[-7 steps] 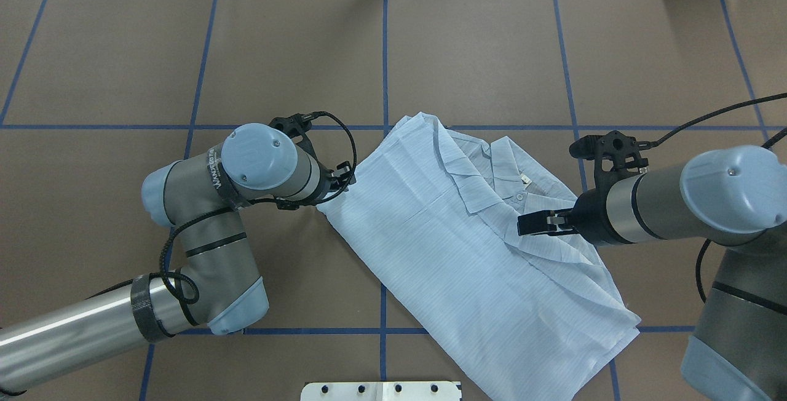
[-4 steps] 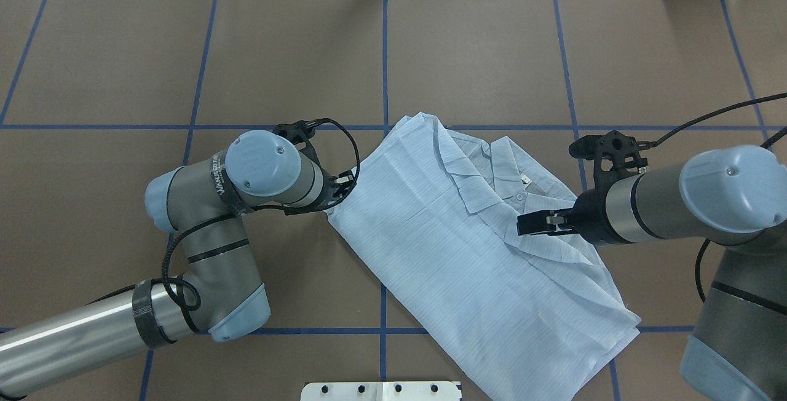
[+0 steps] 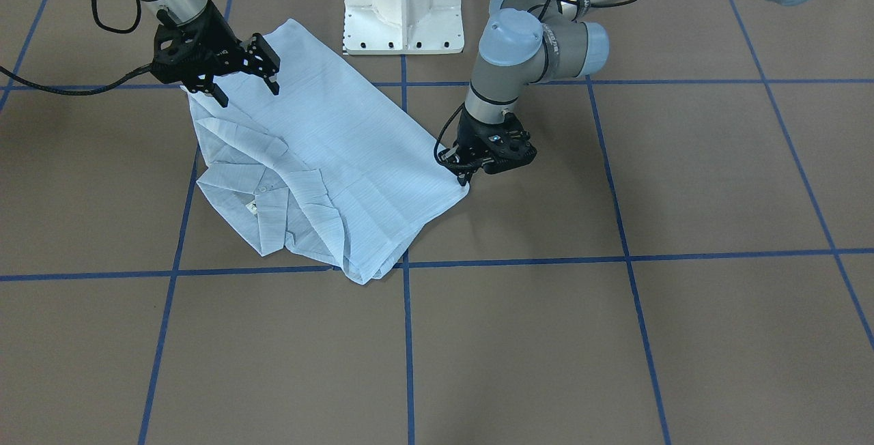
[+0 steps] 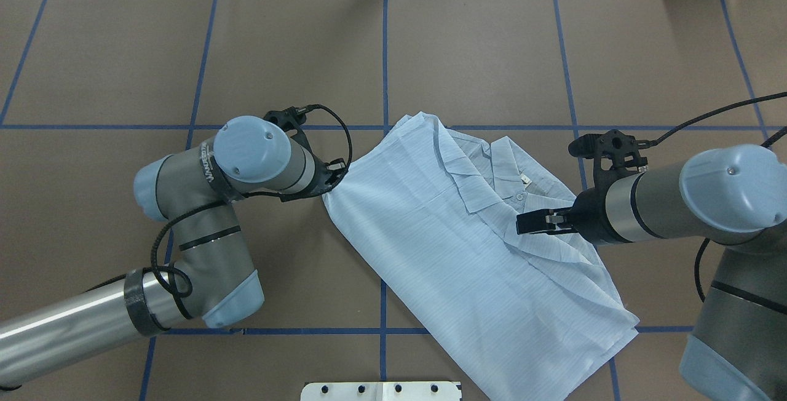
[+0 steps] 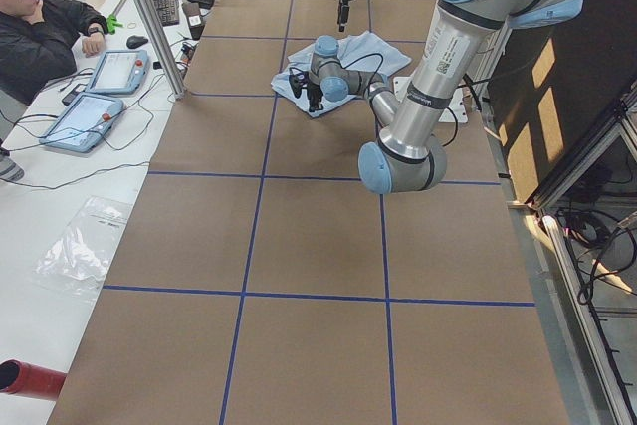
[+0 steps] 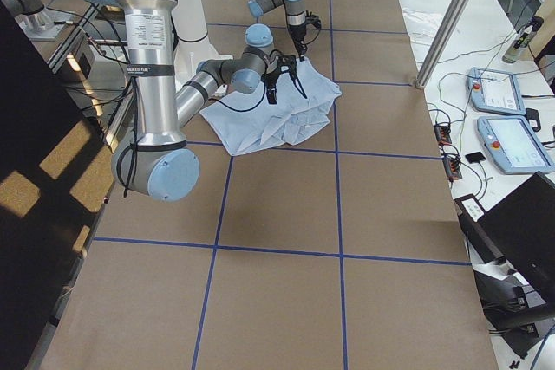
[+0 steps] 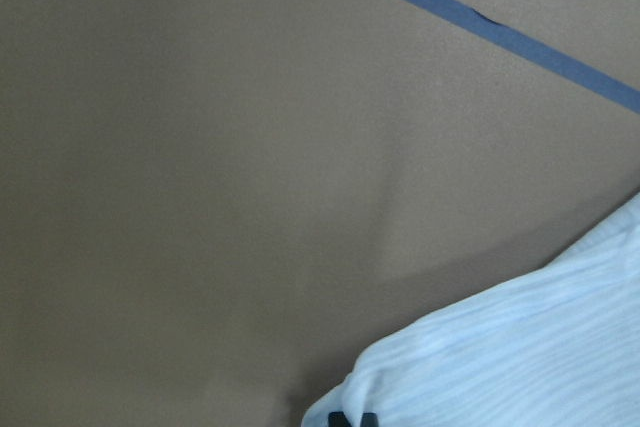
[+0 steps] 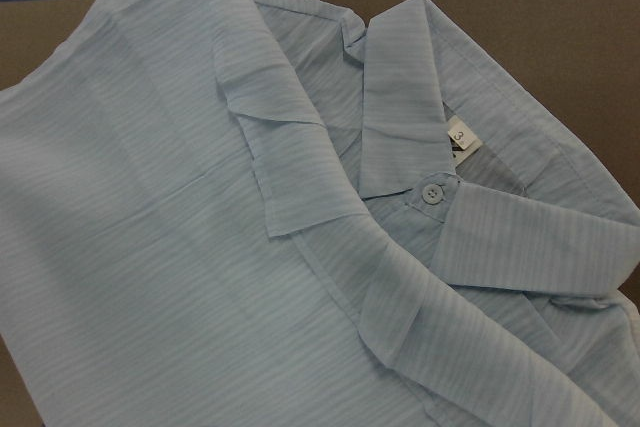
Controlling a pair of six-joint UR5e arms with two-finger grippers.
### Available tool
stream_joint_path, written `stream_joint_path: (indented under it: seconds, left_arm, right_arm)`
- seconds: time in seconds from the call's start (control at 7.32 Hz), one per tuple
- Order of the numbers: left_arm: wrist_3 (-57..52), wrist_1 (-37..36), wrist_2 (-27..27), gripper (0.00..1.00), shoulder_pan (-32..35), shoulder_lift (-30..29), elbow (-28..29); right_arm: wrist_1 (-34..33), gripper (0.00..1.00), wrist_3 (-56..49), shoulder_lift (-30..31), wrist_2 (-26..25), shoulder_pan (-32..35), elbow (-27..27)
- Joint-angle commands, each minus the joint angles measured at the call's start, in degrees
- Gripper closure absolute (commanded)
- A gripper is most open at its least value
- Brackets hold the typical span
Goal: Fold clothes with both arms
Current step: 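Grasp the shirt's far corner with the left gripper and pull it away from the robot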
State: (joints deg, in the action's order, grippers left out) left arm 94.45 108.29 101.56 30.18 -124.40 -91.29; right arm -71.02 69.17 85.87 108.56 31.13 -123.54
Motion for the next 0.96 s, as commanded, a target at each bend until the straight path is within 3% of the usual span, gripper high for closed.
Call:
stream_joint_path:
  seconds: [0.0, 0.27, 0.55, 0.68, 0.82]
  left_arm:
    - [-2.1, 0.3, -0.3, 1.0, 5.4, 0.0, 2.5]
    - [-7.8, 4.0, -0.4, 1.0, 10.3, -1.5, 7.8]
    - [-7.7, 17.7, -2.3, 1.0, 11.7, -13.1, 28.5]
    - [-7.9, 25.3, -4.8, 1.0, 11.9, -15.3, 33.5]
    - [-9.0, 27.7, -5.8, 1.0, 12.2, -18.1, 38.2]
  right_arm:
    - [0.0, 0.0, 0.0, 0.0, -0.1, 0.2, 0.0]
    - [0.0, 0.0, 0.0, -0.1, -0.6, 0.3, 0.1]
    - [0.0, 0.0, 0.0, 0.0, -0.7, 0.4, 0.1]
    - [0.1, 0.0, 0.0, 0.0, -0.7, 0.6, 0.1]
    - [0.1, 0.0, 0.0, 0.0, -0.7, 0.6, 0.1]
